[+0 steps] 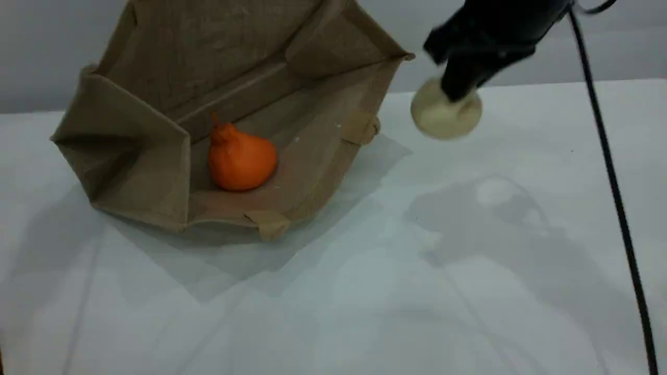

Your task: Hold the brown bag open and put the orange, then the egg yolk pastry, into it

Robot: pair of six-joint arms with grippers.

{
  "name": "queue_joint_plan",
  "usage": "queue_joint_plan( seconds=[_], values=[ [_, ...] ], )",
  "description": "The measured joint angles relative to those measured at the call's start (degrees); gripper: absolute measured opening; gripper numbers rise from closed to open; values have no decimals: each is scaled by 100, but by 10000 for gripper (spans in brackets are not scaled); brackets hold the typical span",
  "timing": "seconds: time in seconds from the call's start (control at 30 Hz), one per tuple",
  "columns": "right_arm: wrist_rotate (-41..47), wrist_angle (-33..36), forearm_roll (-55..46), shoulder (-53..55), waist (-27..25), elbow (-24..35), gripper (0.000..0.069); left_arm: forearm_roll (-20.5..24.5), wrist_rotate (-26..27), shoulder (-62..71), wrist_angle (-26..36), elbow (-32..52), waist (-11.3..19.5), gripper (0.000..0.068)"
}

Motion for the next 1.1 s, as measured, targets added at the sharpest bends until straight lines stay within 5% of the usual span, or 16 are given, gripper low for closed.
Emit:
queue_joint_plan(
  seconds=[0.3,0.53,0.8,1.1],
  values=[
    [-640,-1493,786,-1124,311,1542,30,0,19,0,0,0,-365,93],
    [-921,-2853,966,-1124,1228,2331,30,11,19,0,0,0,-647,93],
    [-838,-4179,986,-981,1774,2217,30,-63,19,0,4,0,-909,93],
    [-823,-3955,961,-18,1774,1435,30,-91,-1,0,4,0,-1069,93]
  ],
)
